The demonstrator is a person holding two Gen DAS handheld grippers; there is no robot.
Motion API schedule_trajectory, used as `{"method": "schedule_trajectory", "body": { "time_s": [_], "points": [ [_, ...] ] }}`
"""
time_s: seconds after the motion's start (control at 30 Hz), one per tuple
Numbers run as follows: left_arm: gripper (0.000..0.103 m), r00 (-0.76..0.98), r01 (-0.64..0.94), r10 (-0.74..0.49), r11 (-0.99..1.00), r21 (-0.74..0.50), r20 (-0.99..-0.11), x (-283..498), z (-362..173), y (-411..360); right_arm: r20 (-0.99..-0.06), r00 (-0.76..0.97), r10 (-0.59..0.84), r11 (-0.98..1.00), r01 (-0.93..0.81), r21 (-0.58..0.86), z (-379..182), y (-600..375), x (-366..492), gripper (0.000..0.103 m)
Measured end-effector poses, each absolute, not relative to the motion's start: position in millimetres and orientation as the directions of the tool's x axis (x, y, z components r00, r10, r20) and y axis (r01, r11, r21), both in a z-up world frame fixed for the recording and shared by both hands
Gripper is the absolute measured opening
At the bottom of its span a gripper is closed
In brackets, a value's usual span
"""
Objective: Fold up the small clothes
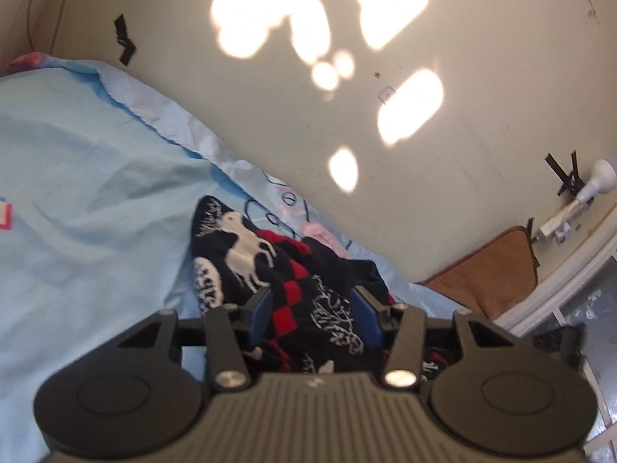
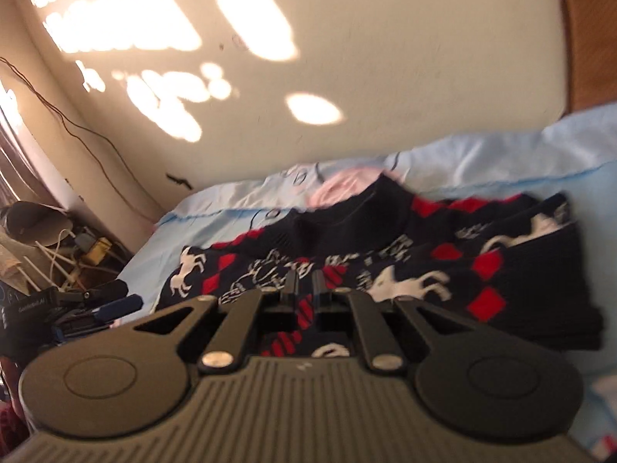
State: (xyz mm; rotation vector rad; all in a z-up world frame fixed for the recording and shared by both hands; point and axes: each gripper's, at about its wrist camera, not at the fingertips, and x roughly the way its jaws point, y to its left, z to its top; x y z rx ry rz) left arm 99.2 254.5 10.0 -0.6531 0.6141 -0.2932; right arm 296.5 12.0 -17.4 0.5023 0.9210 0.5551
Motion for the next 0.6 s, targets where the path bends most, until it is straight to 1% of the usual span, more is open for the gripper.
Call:
{"method": "schedule_trajectory", "body": {
  "time_s": [0.07, 0.1, 0.13, 0.17, 0.2, 0.23, 0.27, 0.3, 0.33, 0.37, 0.4, 0.47, 0.6],
  "points": [
    [0.046, 0.763, 0.078, -0.449, 0.778, -0.624, -0.465, 104.4, 3.1, 245.0, -0.625, 0.410, 0.664, 0.727, -0.159, 0.668, -43.8, 22.3, 314.7, 0.011],
    [0.046, 0.749, 0.070, -0.445, 0.789, -0.610, -0.490, 107.0, -2.5, 242.0, -0.634, 0.404, 0.660, 0.726, -0.126, 0.676, -53.3, 18.9, 320.5, 0.001],
    [0.046, 0.731, 0.047, -0.435, 0.801, -0.597, -0.526, 109.6, -10.9, 241.1, -0.612, 0.431, 0.663, 0.710, -0.103, 0.696, -59.6, 7.9, 325.0, 0.000],
    [0.044, 0.716, 0.032, -0.433, 0.804, -0.593, -0.548, 111.4, -17.8, 242.6, -0.618, 0.482, 0.621, 0.731, -0.072, 0.678, -59.9, -6.6, 326.5, 0.000],
    [0.041, 0.707, 0.029, -0.440, 0.801, -0.599, -0.554, 111.8, -22.6, 245.3, -0.632, 0.545, 0.551, 0.766, -0.028, 0.643, -57.8, -23.8, 325.8, 0.000],
    [0.041, 0.707, 0.035, -0.451, 0.792, -0.610, -0.545, 110.3, -25.3, 249.9, -0.668, 0.610, 0.426, 0.822, 0.048, 0.567, -51.7, -42.9, 320.3, 0.001],
    [0.041, 0.706, 0.040, -0.462, 0.783, -0.621, -0.537, 108.6, -24.9, 254.7, -0.696, 0.639, 0.328, 0.862, 0.098, 0.497, -47.6, -58.2, 316.1, 0.002],
    [0.043, 0.710, 0.044, -0.465, 0.779, -0.625, -0.530, 107.2, -22.8, 257.7, -0.686, 0.652, 0.323, 0.857, 0.106, 0.504, -45.0, -74.8, 311.6, 0.001],
    [0.045, 0.724, 0.053, -0.459, 0.781, -0.622, -0.515, 104.9, -18.3, 262.0, -0.668, 0.655, 0.353, 0.826, 0.117, 0.551, -42.9, -92.5, 305.6, 0.005],
    [0.053, 0.742, 0.056, -0.444, 0.788, -0.613, -0.503, 103.2, -13.2, 264.6, -0.660, 0.663, 0.354, 0.812, 0.131, 0.568, -38.6, -104.0, 299.0, 0.009],
    [0.060, 0.760, 0.054, -0.425, 0.795, -0.604, -0.492, 101.7, -8.4, 268.6, -0.650, 0.678, 0.342, 0.815, 0.131, 0.565, -32.6, -114.2, 290.9, 0.009],
    [0.064, 0.785, 0.038, -0.398, 0.796, -0.604, -0.475, 101.3, -0.4, 278.2, -0.636, 0.702, 0.319, 0.831, 0.116, 0.544, -18.6, -128.5, 272.3, 0.012],
    [0.064, 0.790, 0.015, -0.379, 0.797, -0.603, -0.482, 94.5, 7.8, 286.9, -0.593, 0.712, 0.375, 0.801, 0.073, 0.594, -13.4, -149.7, 233.0, 0.032]
  ]
}}
